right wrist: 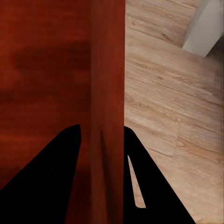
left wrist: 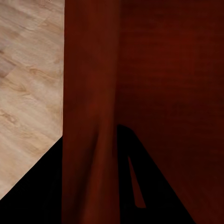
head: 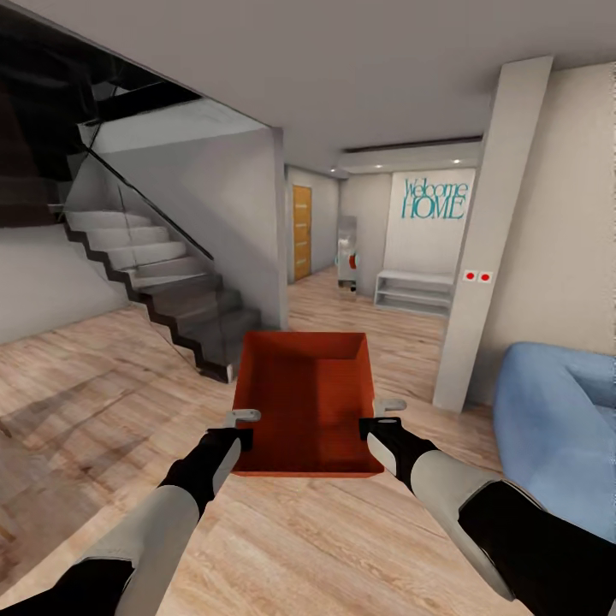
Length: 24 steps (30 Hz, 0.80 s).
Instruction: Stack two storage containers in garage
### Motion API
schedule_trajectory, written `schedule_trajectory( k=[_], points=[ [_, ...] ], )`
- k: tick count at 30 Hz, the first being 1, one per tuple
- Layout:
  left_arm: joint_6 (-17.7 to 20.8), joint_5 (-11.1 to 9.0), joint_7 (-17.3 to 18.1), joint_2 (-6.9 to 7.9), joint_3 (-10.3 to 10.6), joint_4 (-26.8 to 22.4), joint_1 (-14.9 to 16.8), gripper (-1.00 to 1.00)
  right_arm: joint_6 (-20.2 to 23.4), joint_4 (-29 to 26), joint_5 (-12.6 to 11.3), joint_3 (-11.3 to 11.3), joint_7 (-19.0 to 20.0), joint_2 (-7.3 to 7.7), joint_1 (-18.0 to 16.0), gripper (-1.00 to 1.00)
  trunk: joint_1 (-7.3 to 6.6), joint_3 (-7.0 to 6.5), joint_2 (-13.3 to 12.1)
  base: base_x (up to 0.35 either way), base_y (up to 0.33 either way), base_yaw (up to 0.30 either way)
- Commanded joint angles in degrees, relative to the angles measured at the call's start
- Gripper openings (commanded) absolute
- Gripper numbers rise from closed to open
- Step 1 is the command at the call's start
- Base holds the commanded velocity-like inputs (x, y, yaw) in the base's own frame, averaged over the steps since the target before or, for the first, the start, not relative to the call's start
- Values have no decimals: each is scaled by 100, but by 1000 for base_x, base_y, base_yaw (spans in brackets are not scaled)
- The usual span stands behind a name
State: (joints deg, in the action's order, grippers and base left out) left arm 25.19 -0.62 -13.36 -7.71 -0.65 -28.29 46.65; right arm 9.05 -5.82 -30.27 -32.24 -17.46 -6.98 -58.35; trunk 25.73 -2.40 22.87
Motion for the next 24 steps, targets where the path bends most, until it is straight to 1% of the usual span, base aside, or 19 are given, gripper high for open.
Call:
schedule_trajectory(
  k=[1,14,24],
  points=[
    [12,-172,-26,-3,-7,5,2,-100,-256,-15,127,-435,-534,4,0,-100,5,9,5,322,0,-167],
    [12,-173,-26,-3,-7,1,2,-100,-259,-15,127,-436,-536,4,-1,-100,5,87,5,322,0,-164],
    [12,-171,-26,-4,-6,3,2,-100,-255,-15,127,-440,-534,4,-1,-100,5,95,5,322,0,-24]
  ],
)
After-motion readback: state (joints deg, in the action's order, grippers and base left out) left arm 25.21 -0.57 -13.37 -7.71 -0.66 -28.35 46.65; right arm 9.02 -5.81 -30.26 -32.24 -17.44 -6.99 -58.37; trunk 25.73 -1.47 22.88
